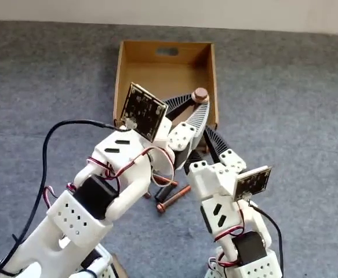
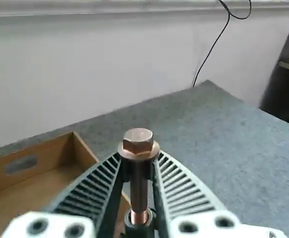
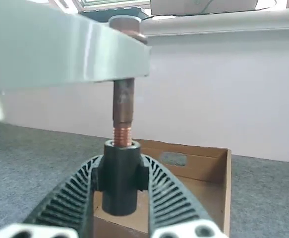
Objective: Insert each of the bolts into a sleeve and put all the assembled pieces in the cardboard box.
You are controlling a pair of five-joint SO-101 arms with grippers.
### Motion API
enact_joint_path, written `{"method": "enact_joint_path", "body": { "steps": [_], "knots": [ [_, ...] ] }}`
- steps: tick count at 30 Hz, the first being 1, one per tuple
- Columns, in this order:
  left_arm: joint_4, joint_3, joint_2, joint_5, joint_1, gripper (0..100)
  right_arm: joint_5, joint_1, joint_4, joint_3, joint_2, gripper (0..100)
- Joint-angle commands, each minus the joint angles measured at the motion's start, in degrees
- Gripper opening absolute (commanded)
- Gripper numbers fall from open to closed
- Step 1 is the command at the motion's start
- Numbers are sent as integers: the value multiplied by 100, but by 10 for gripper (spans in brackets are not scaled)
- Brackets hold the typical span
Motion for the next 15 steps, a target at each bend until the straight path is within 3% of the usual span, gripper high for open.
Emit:
{"method": "enact_joint_path", "body": {
  "steps": [1,15],
  "knots": [
    [79,-321,-198,35,13,8,53,4,-84,-127,-75,6],
    [853,-330,-207,0,-295,10,53,4,-110,-13,-75,6]
  ]
}}
